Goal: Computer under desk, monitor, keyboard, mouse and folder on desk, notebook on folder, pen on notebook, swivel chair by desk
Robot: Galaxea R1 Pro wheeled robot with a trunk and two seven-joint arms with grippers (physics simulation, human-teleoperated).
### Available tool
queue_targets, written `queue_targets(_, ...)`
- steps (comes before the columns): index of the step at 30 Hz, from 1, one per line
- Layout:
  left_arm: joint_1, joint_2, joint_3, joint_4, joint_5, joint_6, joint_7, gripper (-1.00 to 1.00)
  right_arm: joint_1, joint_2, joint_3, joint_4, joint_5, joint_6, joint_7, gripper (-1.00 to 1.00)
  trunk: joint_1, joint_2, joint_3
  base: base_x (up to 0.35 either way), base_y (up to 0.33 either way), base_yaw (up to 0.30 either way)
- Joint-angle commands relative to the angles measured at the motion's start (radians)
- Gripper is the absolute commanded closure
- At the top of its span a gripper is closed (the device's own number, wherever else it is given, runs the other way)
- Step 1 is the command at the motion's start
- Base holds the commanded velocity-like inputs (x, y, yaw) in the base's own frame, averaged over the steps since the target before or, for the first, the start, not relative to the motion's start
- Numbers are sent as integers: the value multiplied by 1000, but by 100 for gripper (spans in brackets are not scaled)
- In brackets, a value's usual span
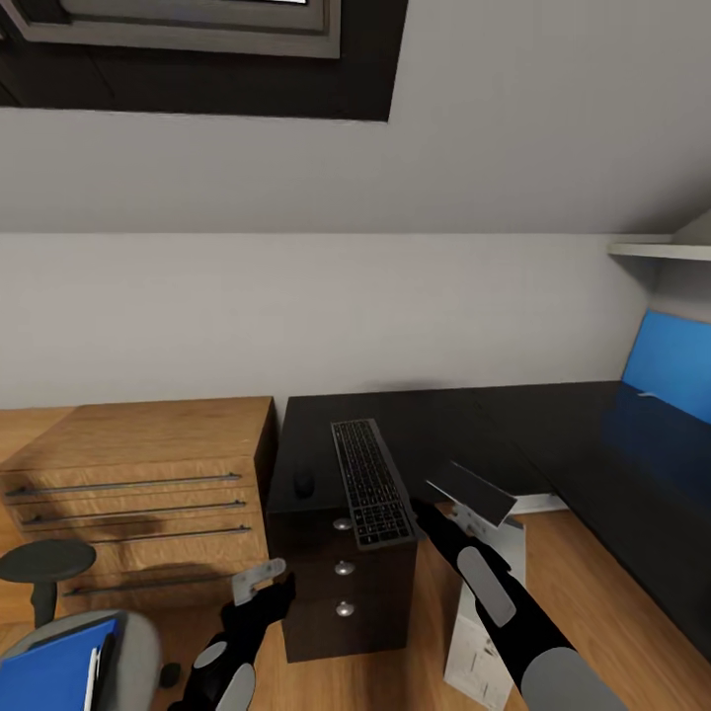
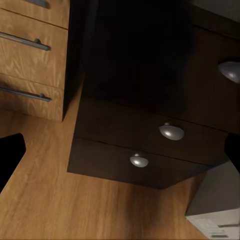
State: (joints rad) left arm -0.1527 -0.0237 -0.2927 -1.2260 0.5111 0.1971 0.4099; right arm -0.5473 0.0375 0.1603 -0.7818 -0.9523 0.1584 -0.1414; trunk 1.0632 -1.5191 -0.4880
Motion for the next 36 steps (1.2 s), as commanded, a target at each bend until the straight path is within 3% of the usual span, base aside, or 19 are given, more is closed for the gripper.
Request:
queue_targets(1,-1,0,-2,-2,7,2,7,-100,0,0,2,-2,-9,2,-8,-100,4,-8,-4,2,0,0)
queue_targets(7,-1,-1,-3,-4,7,-1,48,-100,0,-2,2,1,-17,4,18,-100,27,-50,-23,0,0,0)
queue_targets(18,-1,-1,-3,-2,8,-1,60,-100,2,-21,2,39,-20,13,171,-100,69,-127,-58,0,0,0)
queue_targets(21,-1,-1,-4,-1,8,1,64,-100,1,-23,1,43,-19,13,185,-100,81,-148,-67,0,0,0)
queue_targets(28,-1,-2,-5,3,7,1,162,-100,2,-24,1,44,-17,11,191,-100,107,-197,-89,-108,0,0)
queue_targets(36,-1,-2,-6,19,7,1,177,-100,2,-24,0,42,-16,3,193,-100,138,-253,-114,-66,0,0)
